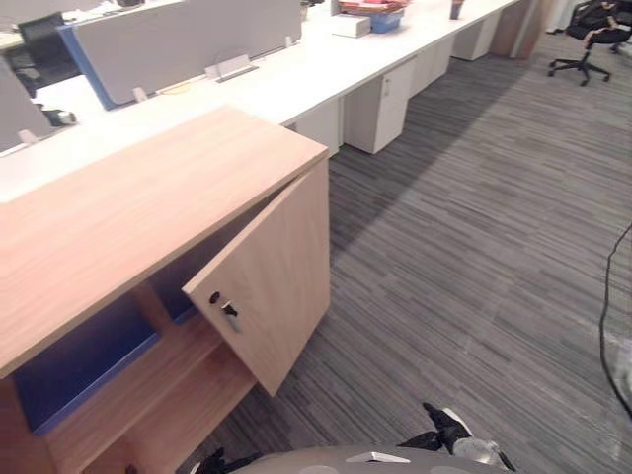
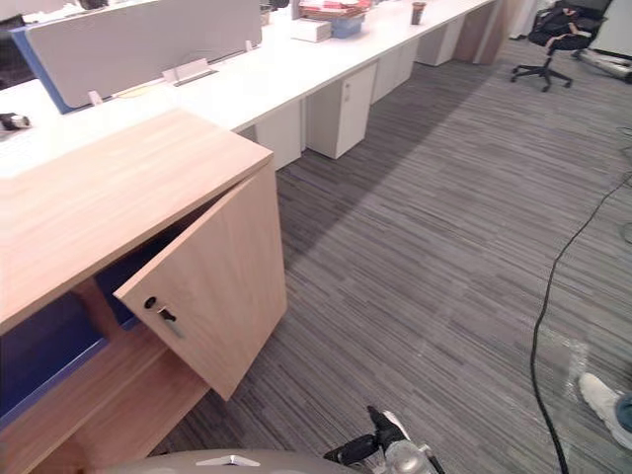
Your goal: Walk over to the cabinet, pick up the folder, carry it to the office cabinet, place the folder inside the office cabinet, then close the office cabinet door
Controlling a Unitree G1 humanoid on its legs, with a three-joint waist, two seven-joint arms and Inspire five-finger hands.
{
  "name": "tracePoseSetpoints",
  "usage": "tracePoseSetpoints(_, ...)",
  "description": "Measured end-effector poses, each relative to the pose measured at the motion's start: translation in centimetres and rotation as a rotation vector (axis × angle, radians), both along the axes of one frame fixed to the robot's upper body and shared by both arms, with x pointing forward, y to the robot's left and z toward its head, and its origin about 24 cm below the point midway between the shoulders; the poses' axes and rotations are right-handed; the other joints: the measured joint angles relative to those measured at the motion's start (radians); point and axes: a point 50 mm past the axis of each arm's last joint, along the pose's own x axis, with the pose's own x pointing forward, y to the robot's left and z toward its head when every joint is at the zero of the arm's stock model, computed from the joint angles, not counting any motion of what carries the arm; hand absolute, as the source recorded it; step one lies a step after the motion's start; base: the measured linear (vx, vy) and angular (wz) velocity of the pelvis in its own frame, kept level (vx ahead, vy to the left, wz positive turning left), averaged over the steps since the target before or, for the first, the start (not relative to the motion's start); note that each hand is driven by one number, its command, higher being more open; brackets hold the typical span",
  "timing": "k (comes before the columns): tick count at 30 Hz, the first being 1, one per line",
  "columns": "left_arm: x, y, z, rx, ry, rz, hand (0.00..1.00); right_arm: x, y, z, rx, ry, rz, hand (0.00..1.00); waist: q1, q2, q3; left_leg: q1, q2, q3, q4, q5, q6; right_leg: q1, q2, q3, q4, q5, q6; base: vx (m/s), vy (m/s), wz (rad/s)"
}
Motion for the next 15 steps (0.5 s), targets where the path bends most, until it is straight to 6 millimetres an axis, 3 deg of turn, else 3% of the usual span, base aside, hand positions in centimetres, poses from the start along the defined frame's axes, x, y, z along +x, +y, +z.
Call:
tracePoseSetpoints(1,-0.1,0.1,0.0,0.002,0.001,-0.001,1.00,-0.3,-0.1,-0.1,0.005,-0.004,-0.058,1.00,-0.006,-0.003,0.001,0.001,-0.006,-0.015,0.000,0.003,0.004,-0.013,-0.010,0.058,0.039,-0.010,0.001,0.00,0.121,0.96)
tracePoseSetpoints(3,-0.8,0.8,0.2,0.023,0.011,0.002,1.00,-1.5,0.3,-0.4,0.024,-0.001,-0.187,1.00,-0.012,-0.026,0.003,-0.001,-0.028,-0.081,0.006,0.009,0.015,-0.035,-0.011,0.290,0.104,-0.051,0.001,0.00,0.061,0.81)
tracePoseSetpoints(4,-0.9,1.1,0.2,0.030,0.013,0.001,1.00,-1.5,0.6,-0.5,0.031,0.000,-0.200,1.00,-0.015,-0.038,0.002,-0.005,-0.034,-0.102,0.011,0.011,0.018,-0.037,-0.007,0.341,0.104,-0.075,-0.001,0.04,-0.065,0.99)
tracePoseSetpoints(6,0.1,2.2,0.5,0.057,-0.007,-0.009,1.00,-1.6,2.1,-0.8,0.068,0.003,-0.220,1.00,-0.037,-0.091,0.011,-0.089,-0.069,-0.214,0.090,-0.005,0.016,-0.031,0.079,0.584,0.066,-0.223,-0.001,0.03,-0.187,1.42)
tracePoseSetpoints(7,0.5,2.6,0.6,0.065,-0.019,-0.014,1.00,-1.6,2.5,-0.9,0.081,-0.001,-0.240,1.00,-0.044,-0.110,0.014,-0.123,-0.088,-0.238,0.130,-0.015,0.010,-0.018,0.104,0.641,0.040,-0.245,0.008,0.03,-0.183,1.65)
tracePoseSetpoints(8,1.2,2.7,0.7,0.064,-0.038,-0.010,1.00,-1.6,2.5,-0.9,0.095,-0.006,-0.299,1.00,-0.044,-0.107,0.036,-0.162,-0.108,-0.253,0.209,-0.041,-0.009,-0.002,0.118,0.635,0.055,-0.241,0.034,0.03,-0.102,1.07)
tracePoseSetpoints(9,1.4,2.5,0.7,0.059,-0.045,-0.003,1.00,-1.5,2.2,-0.8,0.092,-0.010,-0.327,1.00,-0.031,-0.099,0.051,-0.159,-0.108,-0.255,0.220,-0.050,-0.007,-0.003,0.120,0.623,0.086,-0.246,0.043,0.04,-0.086,0.96)
tracePoseSetpoints(11,1.4,1.6,0.5,0.037,-0.048,0.038,1.00,-2.1,1.5,-0.6,0.088,-0.037,-0.407,1.00,-0.029,-0.075,0.059,-0.152,-0.098,-0.345,0.231,-0.064,-0.010,-0.033,0.155,0.677,0.228,-0.265,0.039,0.03,-0.021,1.02)
tracePoseSetpoints(13,1.9,2.1,0.8,0.049,-0.080,0.065,1.00,-2.5,2.0,-0.7,0.094,-0.039,-0.444,1.00,-0.008,-0.094,0.048,-0.175,-0.099,-0.381,0.231,-0.076,-0.019,0.005,0.144,0.666,0.160,-0.276,0.033,0.04,-0.003,0.88)
tracePoseSetpoints(15,2.2,2.2,0.9,0.050,-0.094,0.096,1.00,-2.1,2.3,-0.6,0.104,-0.059,-0.449,1.00,-0.007,-0.101,0.049,-0.220,-0.092,-0.365,0.269,-0.104,-0.026,0.008,0.139,0.638,0.108,-0.292,0.045,0.01,-0.037,0.26)
